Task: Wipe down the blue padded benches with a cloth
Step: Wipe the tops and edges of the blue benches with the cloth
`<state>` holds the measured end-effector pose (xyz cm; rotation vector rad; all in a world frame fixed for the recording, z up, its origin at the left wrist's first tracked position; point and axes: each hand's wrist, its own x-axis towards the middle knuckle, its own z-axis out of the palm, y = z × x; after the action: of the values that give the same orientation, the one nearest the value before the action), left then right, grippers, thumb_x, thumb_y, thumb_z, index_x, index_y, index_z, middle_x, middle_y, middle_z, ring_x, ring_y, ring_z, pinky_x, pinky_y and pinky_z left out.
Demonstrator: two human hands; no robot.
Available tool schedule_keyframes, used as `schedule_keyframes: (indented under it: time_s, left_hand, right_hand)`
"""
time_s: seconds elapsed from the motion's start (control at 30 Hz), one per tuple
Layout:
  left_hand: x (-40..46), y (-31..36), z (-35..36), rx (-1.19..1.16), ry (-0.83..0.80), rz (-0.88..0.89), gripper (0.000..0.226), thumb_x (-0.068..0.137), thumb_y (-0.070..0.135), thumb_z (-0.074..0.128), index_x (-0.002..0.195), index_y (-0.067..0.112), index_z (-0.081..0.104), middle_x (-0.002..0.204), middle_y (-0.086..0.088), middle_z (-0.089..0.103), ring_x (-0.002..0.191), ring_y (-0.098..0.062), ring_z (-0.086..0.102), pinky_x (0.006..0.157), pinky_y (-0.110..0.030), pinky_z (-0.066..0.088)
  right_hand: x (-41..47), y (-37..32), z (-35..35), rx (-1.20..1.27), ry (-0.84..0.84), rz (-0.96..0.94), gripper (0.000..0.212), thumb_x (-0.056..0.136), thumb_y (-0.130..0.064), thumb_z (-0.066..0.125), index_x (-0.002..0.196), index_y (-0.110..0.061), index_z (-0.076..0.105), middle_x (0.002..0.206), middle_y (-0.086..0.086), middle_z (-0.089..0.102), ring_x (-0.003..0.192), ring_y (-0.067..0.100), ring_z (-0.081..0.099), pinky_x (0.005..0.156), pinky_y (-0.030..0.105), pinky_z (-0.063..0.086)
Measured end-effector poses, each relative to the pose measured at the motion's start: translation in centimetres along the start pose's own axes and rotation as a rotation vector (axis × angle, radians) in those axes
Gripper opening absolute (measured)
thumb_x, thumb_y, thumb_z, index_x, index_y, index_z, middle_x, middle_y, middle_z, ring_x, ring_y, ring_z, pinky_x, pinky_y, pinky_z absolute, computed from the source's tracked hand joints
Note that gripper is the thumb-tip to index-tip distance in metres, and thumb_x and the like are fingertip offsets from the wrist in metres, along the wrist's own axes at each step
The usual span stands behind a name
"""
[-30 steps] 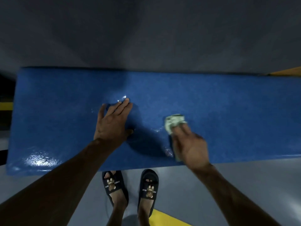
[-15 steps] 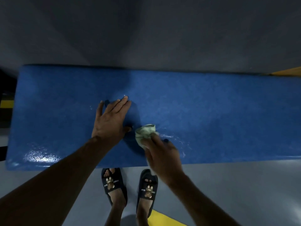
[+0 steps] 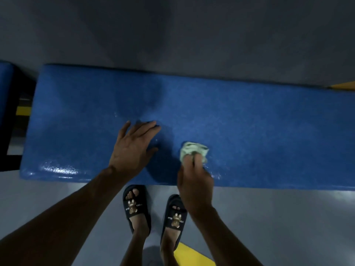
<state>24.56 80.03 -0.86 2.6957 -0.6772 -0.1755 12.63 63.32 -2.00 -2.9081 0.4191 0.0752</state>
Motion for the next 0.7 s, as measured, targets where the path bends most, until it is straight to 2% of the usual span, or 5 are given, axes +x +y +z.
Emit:
schedule_keyframes:
  time_s: [0.17,0.3,0.4,0.57,0.7]
  left_hand:
    - [-2.5,0.2,-0.1,-0.063,-0.042,0.021,0.051,0.086,0.033,0.058,0.135,0.022,0.058,0.145,0.002,0.054,0.128,-0.026,0.053,0.113,-0.048,0.031]
    - [-5.2,-0.2,-0.6,-0.044,-0.086,-0.009,0.057,0.088,0.038,0.056,0.142,0.020,0.051,0.152,-0.002,0.044,0.136,-0.025,0.042,0.112,-0.049,0.034]
    - [-7.2,-0.5,-1.2,0.020,-0.108,-0.071,0.061,0.089,0.036,0.064,0.145,0.019,0.046,0.155,-0.007,0.040,0.141,-0.030,0.035,0.113,-0.053,0.033]
    - [-9.4,-1.4,-1.7,0.059,-0.150,-0.161,0.071,0.084,0.034,0.074,0.146,0.016,0.045,0.155,-0.010,0.039,0.142,-0.033,0.034,0.114,-0.055,0.031]
    - [-10.1,-1.9,-1.5,0.065,-0.177,-0.170,0.070,0.085,0.033,0.073,0.147,0.016,0.044,0.155,-0.008,0.039,0.143,-0.032,0.034,0.115,-0.055,0.030]
  right_hand:
    - [1.0,4.6,-1.8,-0.071,-0.024,-0.409,0.024,0.094,-0.030,0.052,0.110,-0.018,0.064,0.109,0.009,0.061,0.062,0.025,0.056,0.052,0.031,0.042]
    - [2.0,12.9,-3.9,-0.175,-0.006,-0.227,0.032,0.093,-0.035,0.049,0.113,-0.014,0.063,0.111,0.011,0.062,0.077,0.034,0.060,0.068,0.039,0.049]
    - [1.5,15.3,-4.5,-0.142,0.043,-0.090,0.031,0.092,-0.034,0.045,0.106,-0.012,0.062,0.104,0.013,0.061,0.077,0.037,0.060,0.069,0.041,0.049]
    - [0.7,8.6,-2.4,0.073,0.053,0.078,0.034,0.090,-0.034,0.039,0.101,-0.007,0.057,0.102,0.016,0.059,0.074,0.037,0.057,0.067,0.040,0.048]
    - [0.1,1.2,-0.9,0.153,0.018,-0.082,0.026,0.095,-0.032,0.040,0.097,-0.012,0.057,0.098,0.008,0.060,0.074,0.026,0.058,0.068,0.036,0.048]
